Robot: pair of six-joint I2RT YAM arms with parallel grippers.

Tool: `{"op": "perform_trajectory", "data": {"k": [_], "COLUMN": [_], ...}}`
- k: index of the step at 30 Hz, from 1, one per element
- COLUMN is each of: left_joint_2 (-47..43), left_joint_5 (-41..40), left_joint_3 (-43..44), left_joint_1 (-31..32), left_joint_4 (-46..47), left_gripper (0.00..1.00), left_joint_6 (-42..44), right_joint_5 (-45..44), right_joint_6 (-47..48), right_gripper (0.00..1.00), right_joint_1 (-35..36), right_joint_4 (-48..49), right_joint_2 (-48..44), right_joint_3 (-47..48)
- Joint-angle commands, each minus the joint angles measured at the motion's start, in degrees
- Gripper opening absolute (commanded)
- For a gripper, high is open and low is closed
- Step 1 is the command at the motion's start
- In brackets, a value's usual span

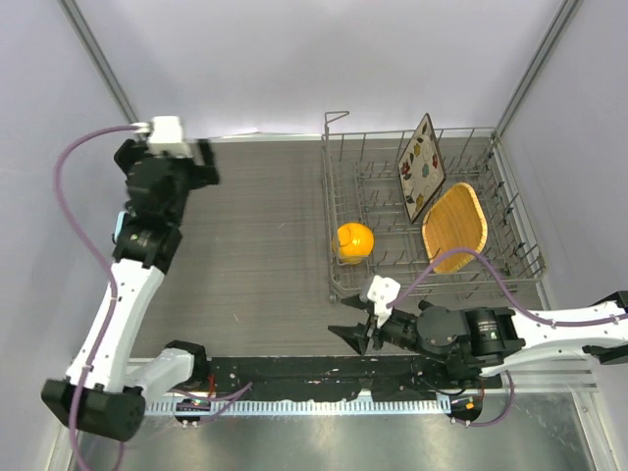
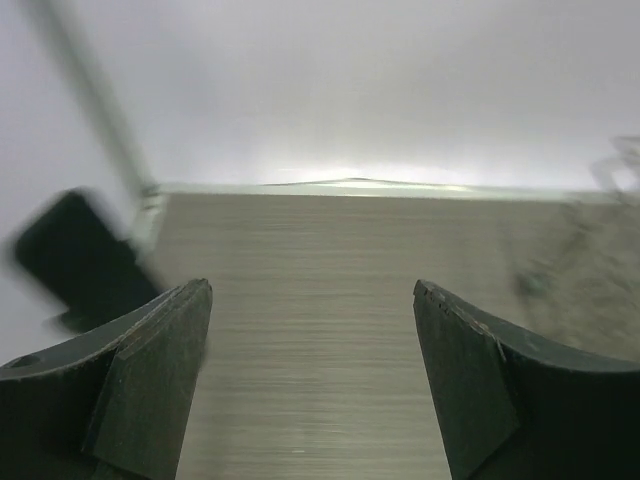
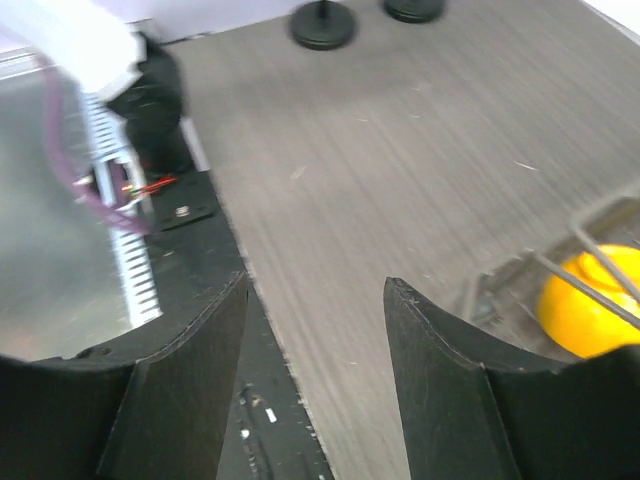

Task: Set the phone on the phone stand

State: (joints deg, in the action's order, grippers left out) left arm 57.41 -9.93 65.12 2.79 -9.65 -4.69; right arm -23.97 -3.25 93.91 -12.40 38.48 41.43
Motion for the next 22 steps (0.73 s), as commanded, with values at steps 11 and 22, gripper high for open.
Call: {"op": "perform_trajectory", "data": {"k": [11,22], "left_joint_2": [12.7,-5.4], "left_joint_5": [-17.9,-5.5], "left_joint_3": [8.5,-1.3], "left_joint_1": [54.2,58.0], "left_joint_4": [-3.3,-3.4], "left_gripper": [0.91,0.93], "left_joint_6": [14.9,6.3], "right_joint_5": [-40.1,-49.9], "right_joint_6": [-25.7,-47.5], "right_gripper": [0.68,0.75], "right_joint_1": [-8.0,-8.0], "right_joint_4": [-36.1,-62.1], "right_joint_2": [2.3,2.2], "right_joint_3": [20.0,33.3]}}
